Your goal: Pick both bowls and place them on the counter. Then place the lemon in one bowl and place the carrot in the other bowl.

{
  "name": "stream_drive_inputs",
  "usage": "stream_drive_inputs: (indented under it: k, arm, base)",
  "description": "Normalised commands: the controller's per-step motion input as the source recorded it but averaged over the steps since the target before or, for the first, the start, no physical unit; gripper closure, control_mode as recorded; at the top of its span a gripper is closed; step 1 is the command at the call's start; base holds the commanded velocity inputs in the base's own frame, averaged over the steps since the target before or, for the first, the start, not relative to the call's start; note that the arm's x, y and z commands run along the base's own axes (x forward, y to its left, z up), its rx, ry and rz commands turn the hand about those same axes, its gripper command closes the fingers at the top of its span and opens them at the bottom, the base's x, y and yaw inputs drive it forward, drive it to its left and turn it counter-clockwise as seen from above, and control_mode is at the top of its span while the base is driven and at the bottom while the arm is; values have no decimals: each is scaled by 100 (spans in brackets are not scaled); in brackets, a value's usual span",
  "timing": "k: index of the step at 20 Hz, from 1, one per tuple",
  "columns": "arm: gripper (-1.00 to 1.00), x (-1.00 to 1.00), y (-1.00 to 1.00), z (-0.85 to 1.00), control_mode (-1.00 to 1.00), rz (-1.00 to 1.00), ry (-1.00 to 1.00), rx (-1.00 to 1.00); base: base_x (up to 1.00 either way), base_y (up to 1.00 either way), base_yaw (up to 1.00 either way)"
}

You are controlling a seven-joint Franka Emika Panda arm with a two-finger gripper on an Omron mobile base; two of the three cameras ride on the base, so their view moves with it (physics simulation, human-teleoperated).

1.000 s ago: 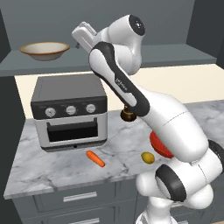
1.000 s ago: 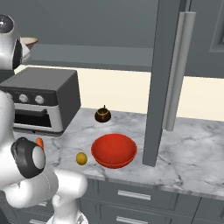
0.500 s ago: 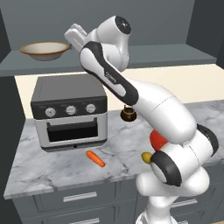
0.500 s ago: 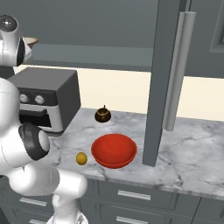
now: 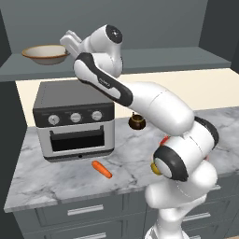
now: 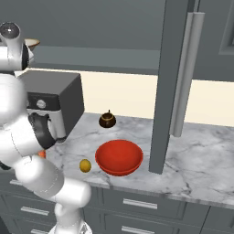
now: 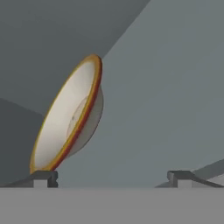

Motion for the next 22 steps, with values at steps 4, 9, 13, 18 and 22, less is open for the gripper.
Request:
stream_drive_inputs:
  k: [4, 9, 13, 18, 22]
  arm:
    - [-100, 55, 35, 0, -100, -6, 3, 0]
    - [-100, 49, 30, 0, -100, -5, 9, 0]
    - [-100, 28, 12, -9, -100, 0, 9, 2]
    - [-100, 23, 1, -16, -100, 0, 3, 8]
    - [-100, 20, 0, -35, -100, 0, 2, 8]
  base:
    - [0, 0, 0]
    - [0, 0, 0]
    - [0, 0, 0]
    - [0, 0, 0]
    - [0, 0, 0]
